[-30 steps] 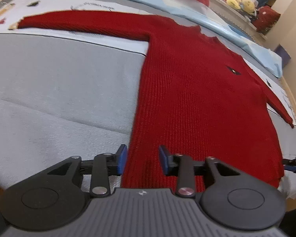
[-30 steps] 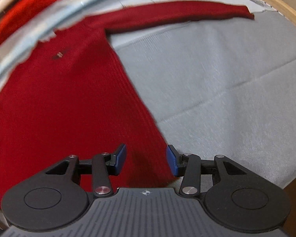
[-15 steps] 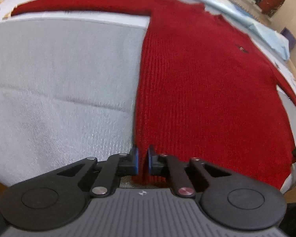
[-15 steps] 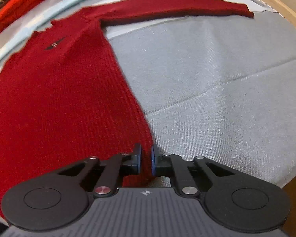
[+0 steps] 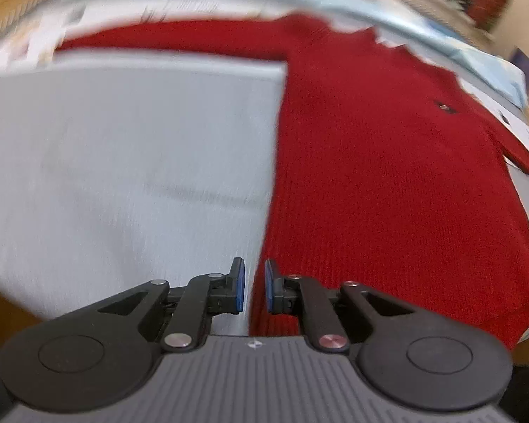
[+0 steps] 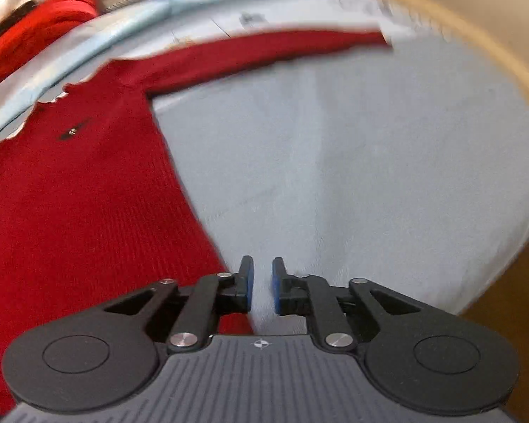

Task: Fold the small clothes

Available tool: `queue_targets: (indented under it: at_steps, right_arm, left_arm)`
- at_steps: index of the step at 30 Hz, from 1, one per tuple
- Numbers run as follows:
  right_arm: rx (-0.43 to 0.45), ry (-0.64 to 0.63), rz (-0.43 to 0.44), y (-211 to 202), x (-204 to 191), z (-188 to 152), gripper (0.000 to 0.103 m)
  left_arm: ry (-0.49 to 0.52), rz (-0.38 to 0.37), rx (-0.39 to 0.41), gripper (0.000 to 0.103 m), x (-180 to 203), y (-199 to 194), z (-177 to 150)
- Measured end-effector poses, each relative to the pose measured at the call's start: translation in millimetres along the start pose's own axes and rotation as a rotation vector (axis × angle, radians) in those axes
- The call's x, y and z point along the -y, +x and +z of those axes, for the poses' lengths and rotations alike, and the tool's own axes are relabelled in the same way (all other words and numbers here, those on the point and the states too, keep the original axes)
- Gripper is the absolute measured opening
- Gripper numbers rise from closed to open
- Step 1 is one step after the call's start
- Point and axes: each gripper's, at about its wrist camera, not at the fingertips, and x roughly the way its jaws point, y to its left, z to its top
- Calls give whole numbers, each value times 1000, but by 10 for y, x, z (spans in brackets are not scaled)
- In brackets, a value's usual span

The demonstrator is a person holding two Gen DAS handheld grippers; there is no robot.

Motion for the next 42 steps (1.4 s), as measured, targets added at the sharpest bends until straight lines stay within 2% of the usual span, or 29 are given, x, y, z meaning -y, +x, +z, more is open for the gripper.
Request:
queue_targets:
  at_steps: [2, 3, 4, 5, 6, 7, 8, 10, 12, 13, 15, 16, 17, 19, 22, 25, 28, 31, 38, 42]
  right_arm:
    - [48, -21, 80, -94, -76, -2, 14]
    - [45, -28, 137, -109, -106, -14, 15]
    - [12, -37, 190, -70, -154, -34, 16]
    - [-38, -45, 213, 16, -199, -65, 21]
    - [-106, -57, 204, 127, -249, -109, 26]
    - [-184, -74, 170, 252, -276, -173, 26]
    - [-221, -81, 134, 321, -275, -217, 25]
    - [-179, -68, 142, 253, -280, -192, 26]
    - [-128, -63, 184, 160, -276, -163, 28]
    - [-131, -66, 170, 168, -273, -165, 30]
    - [-190, -88, 102, 271, -284, -215, 31]
    - [-191, -92, 92, 281, -295, -222, 31]
    - [-162, -87, 85, 260, -311, -168, 31]
    - [-43, -81, 68, 77, -337, -96, 32]
    - [79, -27, 91, -142, -310, 24, 39]
    - [117, 34, 134, -250, -240, 78, 40]
    - [158, 32, 164, -354, -322, 89, 40]
    - [191, -4, 176, -339, -499, 250, 40]
    - [212, -86, 210, -289, -839, 318, 40]
    - [213, -136, 210, -225, -977, 353, 40]
  left_arm:
    - [18, -64, 23, 15, 71, -15, -6]
    - [18, -94, 2, 16, 83, 33, -20]
    - [22, -108, -47, 16, 114, 135, -46]
    - [31, -99, -102, 17, 151, 249, -80]
    - [50, -67, -166, 16, 172, 385, -114]
    - [69, -60, -166, 15, 197, 416, -141]
    - [85, -53, -146, 16, 235, 392, -128]
    - [121, -54, -82, 20, 298, 285, -99]
    - [146, -61, -28, 43, 366, 229, -109]
    - [145, -55, -42, 48, 381, 258, -131]
    - [164, -27, -122, 48, 396, 432, -196]
    - [178, -2, -113, 49, 403, 455, -188]
    - [191, 24, -88, 49, 432, 432, -175]
    - [193, 54, -8, 49, 459, 302, -148]
    - [206, 103, 108, 62, 520, 100, -76]
    - [190, 122, 159, 64, 615, -126, 62]
    - [162, 122, 206, 64, 676, -386, 226]
    - [166, 138, 279, 75, 715, -674, 232]
    - [104, 135, 326, 76, 741, -734, 624]
    - [124, 137, 369, 72, 743, -675, 1061]
